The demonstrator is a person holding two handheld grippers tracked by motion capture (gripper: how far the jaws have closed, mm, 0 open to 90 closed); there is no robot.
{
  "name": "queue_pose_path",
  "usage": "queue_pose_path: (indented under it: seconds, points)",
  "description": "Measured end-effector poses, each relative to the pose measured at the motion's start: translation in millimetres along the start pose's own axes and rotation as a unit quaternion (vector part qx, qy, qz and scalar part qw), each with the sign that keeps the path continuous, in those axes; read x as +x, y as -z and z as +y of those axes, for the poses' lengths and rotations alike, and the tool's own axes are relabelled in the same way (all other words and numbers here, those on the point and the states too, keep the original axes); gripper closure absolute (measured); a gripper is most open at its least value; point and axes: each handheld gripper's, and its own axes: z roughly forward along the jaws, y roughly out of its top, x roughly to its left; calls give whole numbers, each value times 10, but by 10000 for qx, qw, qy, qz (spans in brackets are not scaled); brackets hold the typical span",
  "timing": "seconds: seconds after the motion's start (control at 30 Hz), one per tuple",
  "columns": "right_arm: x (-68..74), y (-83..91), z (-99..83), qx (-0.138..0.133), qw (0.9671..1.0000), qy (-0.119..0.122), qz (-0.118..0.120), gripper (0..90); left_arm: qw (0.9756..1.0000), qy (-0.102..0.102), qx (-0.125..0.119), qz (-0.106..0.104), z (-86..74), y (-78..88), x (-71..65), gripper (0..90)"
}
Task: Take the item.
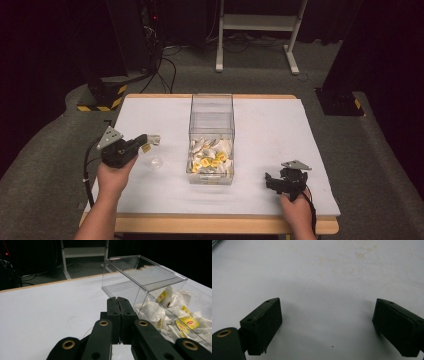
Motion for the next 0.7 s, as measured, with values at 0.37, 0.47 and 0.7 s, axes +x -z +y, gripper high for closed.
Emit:
queue_pose_path:
  seconds: [0.37, 0.47, 0.7]
  points:
    - [0, 0, 0, 0, 10000, -1, 0, 89, 9998, 7, 129, 129, -89, 2, 30, 880]
    - [0, 0, 0, 0, 10000, -2, 1, 89, 9998, 55, 130, 129, -103, 3, 35, 805]
    - [1, 0, 0, 2, 10000, -10, 1, 89, 9996, 119, 126, 213, -139, 26, 52, 596]
